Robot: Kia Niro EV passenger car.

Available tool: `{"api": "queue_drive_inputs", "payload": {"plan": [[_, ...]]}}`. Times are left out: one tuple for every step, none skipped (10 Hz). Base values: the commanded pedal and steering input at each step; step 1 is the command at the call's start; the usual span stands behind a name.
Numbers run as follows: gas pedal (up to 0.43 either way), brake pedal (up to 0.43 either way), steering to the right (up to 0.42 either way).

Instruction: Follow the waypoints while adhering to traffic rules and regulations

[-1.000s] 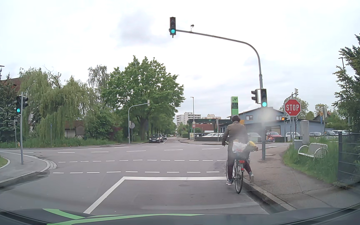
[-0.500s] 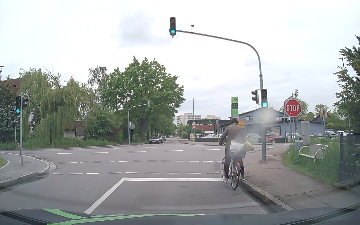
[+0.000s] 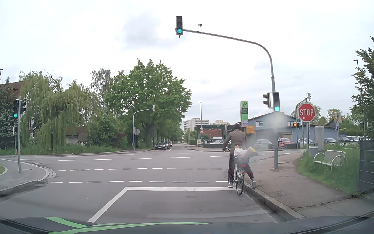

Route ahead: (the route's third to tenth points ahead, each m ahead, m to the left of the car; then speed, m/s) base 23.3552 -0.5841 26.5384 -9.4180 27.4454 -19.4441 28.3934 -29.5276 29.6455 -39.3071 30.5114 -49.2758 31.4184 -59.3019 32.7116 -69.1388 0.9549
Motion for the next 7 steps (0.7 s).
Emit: {"api": "queue_drive_inputs", "payload": {"plan": [[0.248, 0.0, -0.014], [0.248, 0.0, -0.013], [0.248, 0.0, -0.014], [0.248, 0.0, -0.013], [0.248, 0.0, -0.013], [0.248, 0.0, -0.013], [0.248, 0.0, -0.014]]}}
